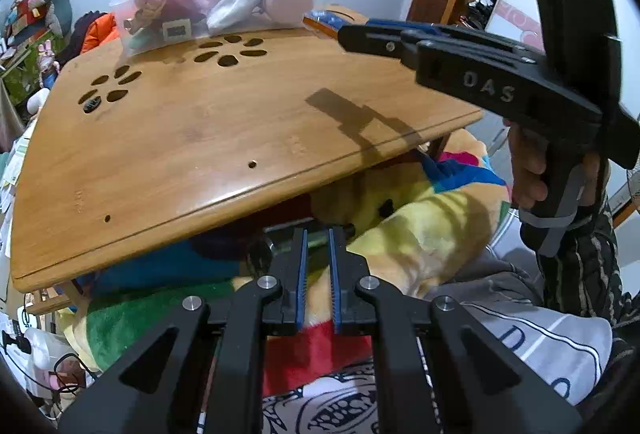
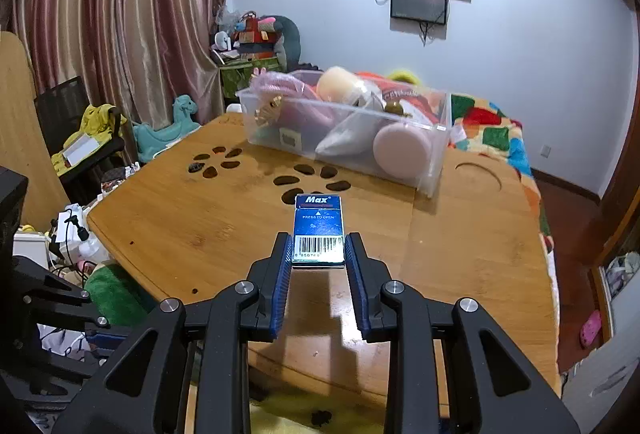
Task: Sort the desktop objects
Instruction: 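Grasp the green spray bottle under the table with the left tool and lift it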
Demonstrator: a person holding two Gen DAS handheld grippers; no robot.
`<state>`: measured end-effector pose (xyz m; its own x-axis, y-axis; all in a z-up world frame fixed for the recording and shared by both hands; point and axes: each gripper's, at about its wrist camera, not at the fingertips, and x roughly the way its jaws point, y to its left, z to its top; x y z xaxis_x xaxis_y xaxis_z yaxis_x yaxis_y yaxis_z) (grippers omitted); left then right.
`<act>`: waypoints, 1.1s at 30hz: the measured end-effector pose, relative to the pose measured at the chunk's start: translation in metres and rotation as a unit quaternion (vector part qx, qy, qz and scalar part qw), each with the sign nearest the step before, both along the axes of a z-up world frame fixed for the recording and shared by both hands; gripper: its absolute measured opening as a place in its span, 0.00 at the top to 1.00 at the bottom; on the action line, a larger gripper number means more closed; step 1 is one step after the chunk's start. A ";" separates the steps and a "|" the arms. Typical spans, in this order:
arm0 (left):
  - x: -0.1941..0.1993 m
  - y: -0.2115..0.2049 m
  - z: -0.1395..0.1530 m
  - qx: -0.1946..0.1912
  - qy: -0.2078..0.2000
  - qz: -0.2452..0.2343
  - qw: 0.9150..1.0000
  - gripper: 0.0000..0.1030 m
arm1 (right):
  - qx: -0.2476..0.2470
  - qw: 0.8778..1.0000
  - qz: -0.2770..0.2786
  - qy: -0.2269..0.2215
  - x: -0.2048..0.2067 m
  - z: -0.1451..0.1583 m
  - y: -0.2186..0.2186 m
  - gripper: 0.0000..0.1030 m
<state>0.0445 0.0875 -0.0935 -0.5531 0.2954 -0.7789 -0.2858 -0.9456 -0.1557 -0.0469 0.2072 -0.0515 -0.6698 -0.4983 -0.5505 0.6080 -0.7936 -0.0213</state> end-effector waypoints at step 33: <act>-0.005 0.020 -0.022 -0.033 -0.003 -0.014 0.999 0.46 | -0.014 1.000 0.005 -0.022 0.015 -0.008 0.019 0.76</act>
<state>0.0395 0.1079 -0.1153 -0.5409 0.2590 -0.8002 -0.3118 -0.9454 -0.0952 -0.0322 0.2263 -0.0596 -0.6402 -0.5202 -0.5653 0.6160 -0.7873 0.0269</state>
